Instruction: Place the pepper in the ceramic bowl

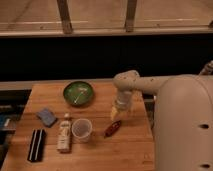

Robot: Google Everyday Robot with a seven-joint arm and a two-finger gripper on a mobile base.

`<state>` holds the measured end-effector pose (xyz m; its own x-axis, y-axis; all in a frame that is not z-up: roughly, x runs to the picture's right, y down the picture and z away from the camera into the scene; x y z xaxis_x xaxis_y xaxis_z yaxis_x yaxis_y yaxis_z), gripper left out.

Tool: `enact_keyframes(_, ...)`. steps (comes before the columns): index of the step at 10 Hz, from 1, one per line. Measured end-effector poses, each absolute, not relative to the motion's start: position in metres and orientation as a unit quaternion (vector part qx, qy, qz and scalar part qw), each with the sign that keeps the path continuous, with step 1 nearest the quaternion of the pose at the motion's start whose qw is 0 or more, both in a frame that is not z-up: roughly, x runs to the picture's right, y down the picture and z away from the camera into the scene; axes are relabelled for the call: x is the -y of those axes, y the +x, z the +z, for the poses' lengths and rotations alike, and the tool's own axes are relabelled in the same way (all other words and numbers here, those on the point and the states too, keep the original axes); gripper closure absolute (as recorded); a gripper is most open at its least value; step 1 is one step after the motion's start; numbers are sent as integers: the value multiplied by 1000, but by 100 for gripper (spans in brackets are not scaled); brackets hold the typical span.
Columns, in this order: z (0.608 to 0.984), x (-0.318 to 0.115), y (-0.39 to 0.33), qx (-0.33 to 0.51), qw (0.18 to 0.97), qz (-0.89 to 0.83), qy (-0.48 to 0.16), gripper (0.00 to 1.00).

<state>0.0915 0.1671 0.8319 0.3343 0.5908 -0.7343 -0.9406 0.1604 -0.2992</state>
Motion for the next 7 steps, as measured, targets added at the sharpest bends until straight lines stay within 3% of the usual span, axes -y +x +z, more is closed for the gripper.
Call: enact_keyframes(7, 824, -184, 98, -252, 705, 540, -386, 36)
